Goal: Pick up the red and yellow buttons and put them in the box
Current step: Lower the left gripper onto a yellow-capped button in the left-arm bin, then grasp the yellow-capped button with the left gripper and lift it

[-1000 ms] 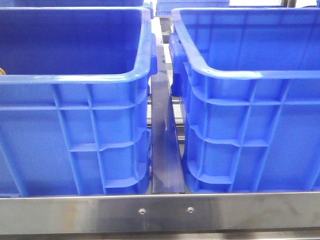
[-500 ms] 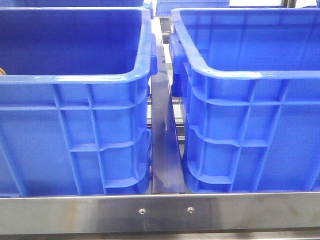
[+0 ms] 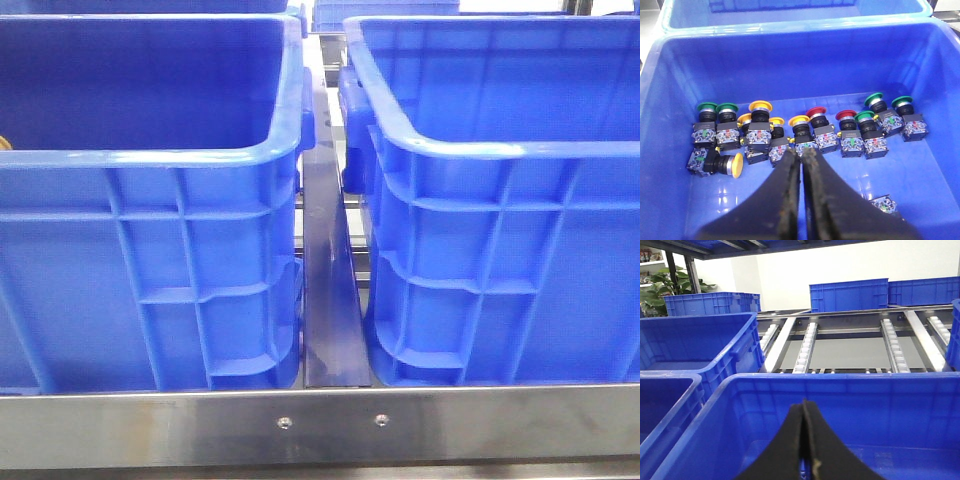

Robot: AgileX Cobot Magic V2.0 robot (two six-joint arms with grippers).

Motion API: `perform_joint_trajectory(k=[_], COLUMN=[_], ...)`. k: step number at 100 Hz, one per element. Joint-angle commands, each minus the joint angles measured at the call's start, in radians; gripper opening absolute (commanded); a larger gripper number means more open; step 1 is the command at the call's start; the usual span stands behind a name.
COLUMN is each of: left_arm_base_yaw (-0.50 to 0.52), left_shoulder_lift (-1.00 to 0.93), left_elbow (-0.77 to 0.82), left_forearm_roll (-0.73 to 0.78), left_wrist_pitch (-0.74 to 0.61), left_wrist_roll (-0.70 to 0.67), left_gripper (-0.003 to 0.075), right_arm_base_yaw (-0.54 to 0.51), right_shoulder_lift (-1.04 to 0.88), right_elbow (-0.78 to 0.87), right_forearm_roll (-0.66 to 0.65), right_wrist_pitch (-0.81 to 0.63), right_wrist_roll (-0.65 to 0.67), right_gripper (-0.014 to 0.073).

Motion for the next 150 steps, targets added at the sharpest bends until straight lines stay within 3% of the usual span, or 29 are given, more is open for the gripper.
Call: perform_joint_trajectory(k=[1, 8, 20, 30, 48, 108, 150], left_arm_base_yaw=[0.000, 0.000, 0.000, 0.000, 0.000, 0.039, 0.077], left_shoulder_lift=[-0.002, -0.002, -0.002, 0.013, 0.119, 0.810, 1.001], left_elbow=[-0.027, -0.027, -0.027, -0.027, -0.059, -0.407, -0.430], left_forearm_roll=[-0.014, -0.014, -0.014, -0.010, 0.009, 0.100, 0.103], left_wrist_pitch=[-0.075, -0.075, -0.075, -0.076, -0.097, -0.046, -0.140], left_wrist_roll=[-0.010, -0.010, -0.010, -0.008, -0.006, -0.010, -0.010], left_gripper=[0.0061, 0.0183, 0.0463, 0.0573, 0.0557, 0.0555, 0.0555], right_arm_base_yaw=[-0.005, -0.005, -0.005, -0.005, -0.005, -0.005, -0.005], right_shoulder_lift=[-0.001, -0.001, -0.001, -0.001, -0.001, -0.001, -0.001], right_elbow=[-0.024, -0.024, -0.024, -0.024, -0.024, -0.024, -0.024], right_forearm_roll=[0.000, 0.000, 0.000, 0.000, 0.000, 0.000, 0.000], right_wrist_pitch=[0.024, 0.025, 0.025, 0.025, 0.025, 0.025, 0.025], right_wrist_roll=[-0.008, -0.008, -0.008, -0.008, -0.008, -0.008, -0.008], right_gripper=[-0.0067, -0.0067, -0.0067, -0.0067, -0.0067, -0.0067, -0.0067])
